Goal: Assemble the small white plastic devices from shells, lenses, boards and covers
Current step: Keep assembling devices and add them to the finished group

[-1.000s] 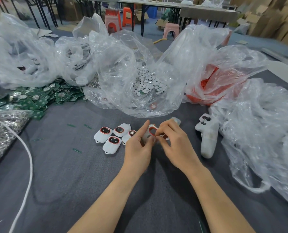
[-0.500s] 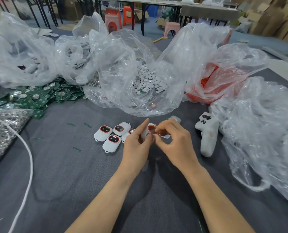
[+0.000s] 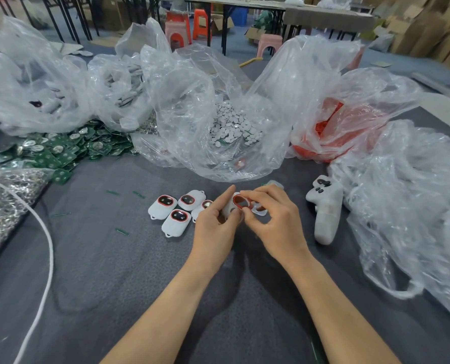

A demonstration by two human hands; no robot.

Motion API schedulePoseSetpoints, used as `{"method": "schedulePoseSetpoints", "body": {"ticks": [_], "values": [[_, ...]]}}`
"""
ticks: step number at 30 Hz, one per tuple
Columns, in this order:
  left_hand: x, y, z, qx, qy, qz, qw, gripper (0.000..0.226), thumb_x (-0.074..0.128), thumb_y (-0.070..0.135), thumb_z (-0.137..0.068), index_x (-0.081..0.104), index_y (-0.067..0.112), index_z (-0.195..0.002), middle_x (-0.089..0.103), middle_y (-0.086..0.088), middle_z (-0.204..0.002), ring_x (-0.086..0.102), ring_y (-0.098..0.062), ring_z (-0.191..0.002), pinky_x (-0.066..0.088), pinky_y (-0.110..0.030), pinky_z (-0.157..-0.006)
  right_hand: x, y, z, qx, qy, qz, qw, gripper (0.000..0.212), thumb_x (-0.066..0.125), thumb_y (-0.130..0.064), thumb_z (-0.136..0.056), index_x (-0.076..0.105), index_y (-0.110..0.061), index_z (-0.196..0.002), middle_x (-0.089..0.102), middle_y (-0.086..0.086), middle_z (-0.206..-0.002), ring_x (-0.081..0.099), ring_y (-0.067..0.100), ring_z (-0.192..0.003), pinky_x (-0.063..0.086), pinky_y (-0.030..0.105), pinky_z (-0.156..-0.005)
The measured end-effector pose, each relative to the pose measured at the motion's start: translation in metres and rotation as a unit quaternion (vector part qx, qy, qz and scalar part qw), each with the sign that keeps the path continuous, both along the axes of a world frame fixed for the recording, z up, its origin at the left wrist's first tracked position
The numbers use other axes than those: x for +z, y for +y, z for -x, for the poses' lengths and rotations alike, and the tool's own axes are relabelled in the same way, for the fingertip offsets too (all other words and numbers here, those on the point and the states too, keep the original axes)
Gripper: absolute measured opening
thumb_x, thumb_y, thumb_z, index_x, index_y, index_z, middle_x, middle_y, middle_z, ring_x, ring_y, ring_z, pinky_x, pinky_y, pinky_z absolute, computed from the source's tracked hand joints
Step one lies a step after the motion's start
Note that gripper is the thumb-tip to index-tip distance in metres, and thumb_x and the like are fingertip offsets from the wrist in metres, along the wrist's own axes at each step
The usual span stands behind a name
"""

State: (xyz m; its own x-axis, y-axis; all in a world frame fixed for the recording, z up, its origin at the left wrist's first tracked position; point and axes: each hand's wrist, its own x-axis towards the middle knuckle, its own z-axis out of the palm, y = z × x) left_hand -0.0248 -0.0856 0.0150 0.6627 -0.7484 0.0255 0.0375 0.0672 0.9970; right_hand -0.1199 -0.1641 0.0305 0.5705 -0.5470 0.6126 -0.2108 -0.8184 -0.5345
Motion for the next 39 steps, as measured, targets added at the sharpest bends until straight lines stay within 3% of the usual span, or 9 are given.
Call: {"method": "schedulePoseSetpoints", "body": {"ticks": [7,14,18,21,25,29,31,35,39], "values": [[-0.003,-0.002,-0.001,-0.002,0.023,0.008,1.000,0.046,0.057,-0.002,-0.091,0.052,0.012,-0.135,0.068,-0.007,-0.115,0.062,-0.030,-0.113,0.048,-0.046,-0.100,-0.002,-0.001,-0.001,0.000,0.005,-0.032,0.999,0.025,0.073,-0.004,-0.080,0.073,-0.009,-0.104,0.060,0.003,-0.094,0.057,0.017,-0.087,0.046,0.021,-0.082],[-0.002,-0.001,-0.002,-0.021,0.101,0.063,0.993,0.028,0.054,0.007,-0.096,0.059,0.020,-0.120,0.070,-0.005,-0.112,0.067,-0.015,-0.105,0.054,-0.023,-0.082,-0.003,-0.001,-0.002,0.025,-0.025,-0.184,0.982,0.029,0.072,-0.006,-0.081,0.072,-0.019,-0.107,0.053,-0.009,-0.097,0.054,0.001,-0.089,0.042,0.008,-0.078],[-0.001,-0.001,-0.004,-0.034,0.143,0.075,0.986,0.023,0.054,0.006,-0.094,0.064,0.023,-0.107,0.069,-0.009,-0.115,0.066,-0.021,-0.108,0.055,-0.029,-0.087,-0.002,-0.003,-0.001,0.049,-0.040,-0.276,0.959,0.033,0.073,-0.006,-0.081,0.069,-0.033,-0.100,0.057,-0.009,-0.101,0.056,-0.003,-0.092,0.048,0.016,-0.082],[-0.002,0.000,-0.005,-0.046,0.171,0.086,0.980,0.022,0.053,0.003,-0.094,0.065,0.016,-0.107,0.069,-0.013,-0.112,0.067,-0.023,-0.103,0.056,-0.032,-0.085,-0.002,-0.004,0.000,0.073,-0.056,-0.332,0.939,0.028,0.073,-0.005,-0.080,0.073,-0.030,-0.093,0.065,0.001,-0.103,0.062,0.003,-0.089,0.050,0.024,-0.087],[-0.002,0.004,-0.008,-0.081,0.218,0.105,0.967,0.024,0.052,0.002,-0.093,0.062,0.005,-0.114,0.071,-0.014,-0.105,0.069,-0.021,-0.098,0.057,-0.028,-0.076,-0.003,-0.006,0.000,0.146,-0.086,-0.446,0.879,0.018,0.074,-0.009,-0.077,0.073,-0.020,-0.091,0.074,0.004,-0.090,0.067,0.013,-0.085,0.053,0.024,-0.079],[0.001,0.005,-0.008,-0.105,0.281,0.125,0.946,0.038,0.058,0.009,-0.080,0.061,0.000,-0.117,0.070,-0.016,-0.104,0.068,-0.023,-0.098,0.057,-0.027,-0.078,-0.004,-0.009,-0.001,0.231,-0.151,-0.580,0.766,0.018,0.069,-0.008,-0.072,0.076,-0.016,-0.087,0.073,0.007,-0.093,0.068,0.017,-0.090,0.055,0.027,-0.080],[0.002,0.004,-0.009,-0.107,0.295,0.123,0.942,0.040,0.060,0.011,-0.078,0.062,0.001,-0.117,0.069,-0.017,-0.105,0.067,-0.024,-0.098,0.057,-0.027,-0.081,-0.002,-0.013,0.001,0.252,-0.148,-0.596,0.748,0.022,0.065,-0.006,-0.076,0.076,-0.012,-0.094,0.073,0.008,-0.096,0.069,0.017,-0.093,0.055,0.026,-0.080],[0.003,0.003,-0.009,-0.101,0.306,0.127,0.938,0.037,0.059,0.010,-0.078,0.064,0.001,-0.114,0.070,-0.015,-0.101,0.068,-0.021,-0.096,0.057,-0.027,-0.083,-0.003,-0.012,0.001,0.234,-0.137,-0.549,0.790,0.027,0.066,-0.010,-0.078,0.072,-0.008,-0.104,0.072,0.012,-0.102,0.067,0.022,-0.099,0.054,0.031,-0.085],[0.003,0.005,-0.009,-0.114,0.292,0.135,0.940,0.025,0.052,0.002,-0.089,0.063,0.002,-0.112,0.074,-0.011,-0.096,0.071,-0.019,-0.093,0.056,-0.023,-0.076,-0.005,-0.010,0.000,0.198,-0.124,-0.514,0.825,0.021,0.067,-0.013,-0.079,0.072,-0.012,-0.099,0.072,0.014,-0.101,0.067,0.026,-0.098,0.053,0.037,-0.089]]}}
